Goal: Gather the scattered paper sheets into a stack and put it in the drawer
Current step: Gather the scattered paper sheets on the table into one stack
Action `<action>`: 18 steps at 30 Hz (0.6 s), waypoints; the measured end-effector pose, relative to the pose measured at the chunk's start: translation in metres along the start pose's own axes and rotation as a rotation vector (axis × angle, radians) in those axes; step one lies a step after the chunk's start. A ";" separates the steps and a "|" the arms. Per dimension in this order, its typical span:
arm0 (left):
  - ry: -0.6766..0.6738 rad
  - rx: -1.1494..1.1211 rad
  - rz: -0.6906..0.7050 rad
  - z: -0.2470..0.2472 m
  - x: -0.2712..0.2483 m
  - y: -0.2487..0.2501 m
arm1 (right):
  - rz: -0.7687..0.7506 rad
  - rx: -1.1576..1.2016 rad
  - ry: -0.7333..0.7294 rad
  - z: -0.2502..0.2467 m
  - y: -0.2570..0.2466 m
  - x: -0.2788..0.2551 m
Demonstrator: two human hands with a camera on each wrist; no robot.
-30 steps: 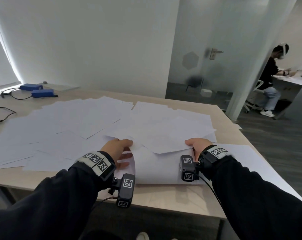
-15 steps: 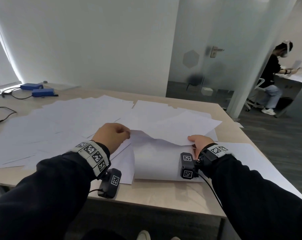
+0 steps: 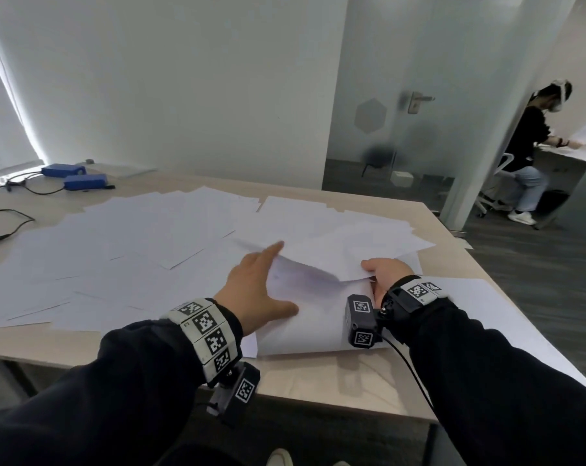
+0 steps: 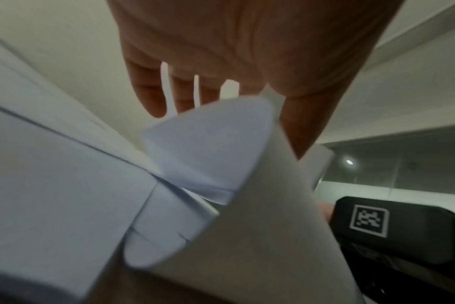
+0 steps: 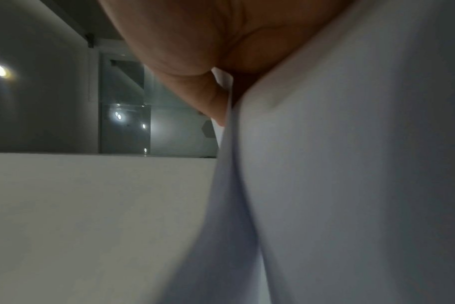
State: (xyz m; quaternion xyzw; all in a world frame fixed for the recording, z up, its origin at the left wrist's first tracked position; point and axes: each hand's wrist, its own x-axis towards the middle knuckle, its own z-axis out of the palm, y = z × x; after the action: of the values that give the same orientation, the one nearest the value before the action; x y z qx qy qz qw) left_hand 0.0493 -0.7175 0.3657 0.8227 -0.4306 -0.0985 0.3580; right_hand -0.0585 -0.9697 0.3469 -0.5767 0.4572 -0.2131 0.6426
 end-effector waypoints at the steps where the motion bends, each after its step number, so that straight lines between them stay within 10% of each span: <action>1: 0.032 -0.060 -0.055 0.000 0.001 -0.003 | -0.021 0.034 0.030 -0.004 -0.002 0.002; 7: -0.096 -0.799 -0.465 0.004 0.006 -0.003 | -0.052 0.245 0.137 -0.021 -0.007 0.025; 18: 0.145 -0.762 -0.262 -0.032 0.021 -0.001 | -0.039 0.451 0.250 -0.042 -0.031 -0.012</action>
State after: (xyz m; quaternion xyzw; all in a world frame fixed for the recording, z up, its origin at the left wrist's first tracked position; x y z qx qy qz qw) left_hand 0.0775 -0.7171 0.3910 0.6838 -0.2283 -0.2374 0.6511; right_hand -0.0914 -0.9912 0.3839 -0.3968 0.4628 -0.3915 0.6893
